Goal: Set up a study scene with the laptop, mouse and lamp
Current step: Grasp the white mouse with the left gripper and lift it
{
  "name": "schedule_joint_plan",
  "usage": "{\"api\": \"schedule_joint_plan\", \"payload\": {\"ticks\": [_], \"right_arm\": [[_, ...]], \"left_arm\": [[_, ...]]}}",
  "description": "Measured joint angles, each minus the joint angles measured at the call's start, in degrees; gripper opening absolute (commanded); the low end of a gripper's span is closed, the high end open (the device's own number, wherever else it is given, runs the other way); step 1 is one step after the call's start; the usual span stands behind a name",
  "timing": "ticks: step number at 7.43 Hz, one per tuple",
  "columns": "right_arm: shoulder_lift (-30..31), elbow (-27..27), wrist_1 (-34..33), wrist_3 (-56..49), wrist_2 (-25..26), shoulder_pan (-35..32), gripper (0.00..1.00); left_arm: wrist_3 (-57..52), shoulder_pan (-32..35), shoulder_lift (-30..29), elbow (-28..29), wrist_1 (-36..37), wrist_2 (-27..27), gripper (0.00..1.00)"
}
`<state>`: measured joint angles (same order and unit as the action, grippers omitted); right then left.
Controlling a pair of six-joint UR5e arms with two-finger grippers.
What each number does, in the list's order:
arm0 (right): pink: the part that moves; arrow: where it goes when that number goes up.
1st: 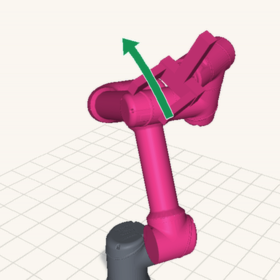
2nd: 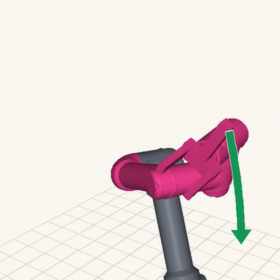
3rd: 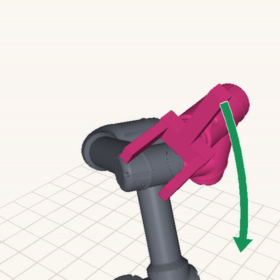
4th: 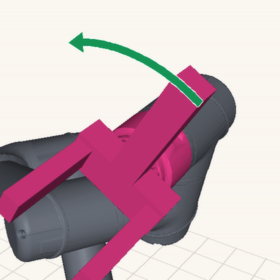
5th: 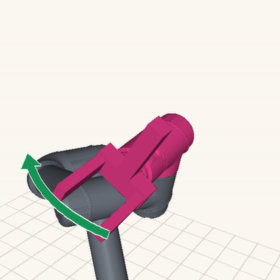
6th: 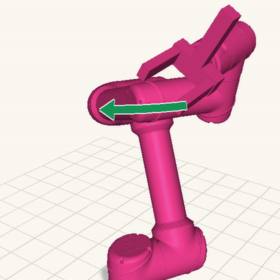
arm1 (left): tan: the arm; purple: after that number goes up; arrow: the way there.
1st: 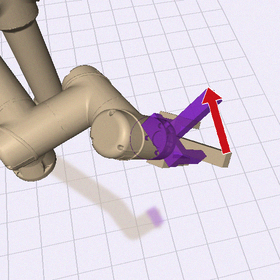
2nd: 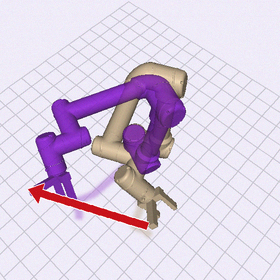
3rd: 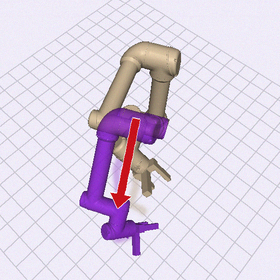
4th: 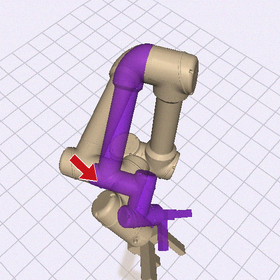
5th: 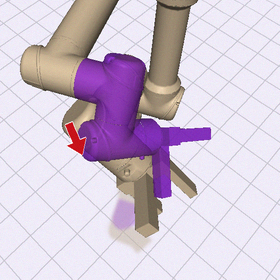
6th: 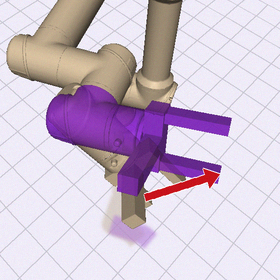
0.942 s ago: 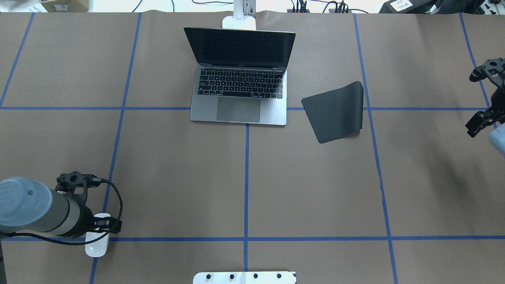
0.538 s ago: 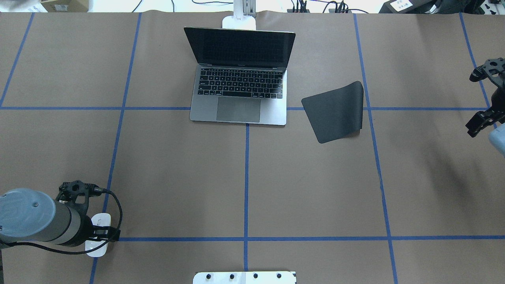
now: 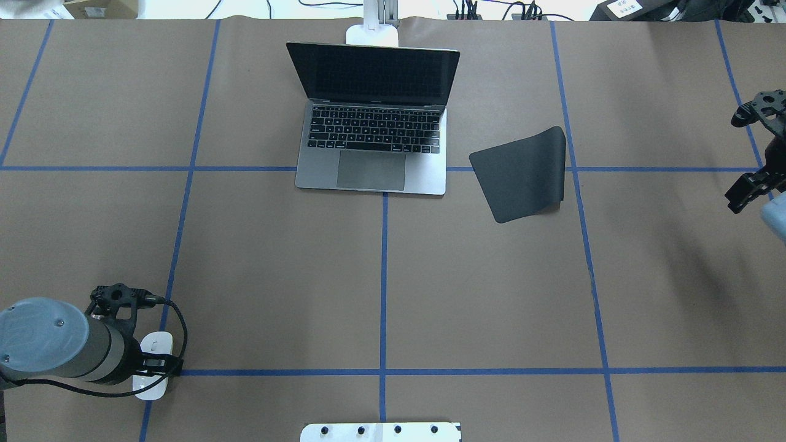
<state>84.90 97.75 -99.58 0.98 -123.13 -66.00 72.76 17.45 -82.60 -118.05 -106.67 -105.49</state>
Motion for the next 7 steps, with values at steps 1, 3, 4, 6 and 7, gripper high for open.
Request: {"api": "schedule_joint_plan", "payload": {"ticks": [1,3,4,6,7], "right_arm": [[0.00,0.04,0.00,-0.01,0.00,0.00,1.00],[-0.05,0.07,0.00,-0.01,0.00,-0.03,1.00],[-0.07,0.08,0.00,-0.01,0.00,-0.06,1.00],[-0.09,0.08,0.00,-0.01,-0.02,-0.11,1.00],[-0.09,0.08,0.00,-0.05,-0.05,-0.18,1.00]], "left_arm": [[0.08,-0.03,-0.19,0.09,-0.02,0.12,0.70],[0.29,-0.04,-0.47,0.09,-0.09,0.19,0.27],[0.33,-0.04,-0.50,0.05,-0.10,0.18,0.11],[0.19,0.06,-0.59,-0.34,-0.12,-0.01,0.03],[0.02,0.27,-0.73,-0.97,-0.12,-0.29,0.00]]}}
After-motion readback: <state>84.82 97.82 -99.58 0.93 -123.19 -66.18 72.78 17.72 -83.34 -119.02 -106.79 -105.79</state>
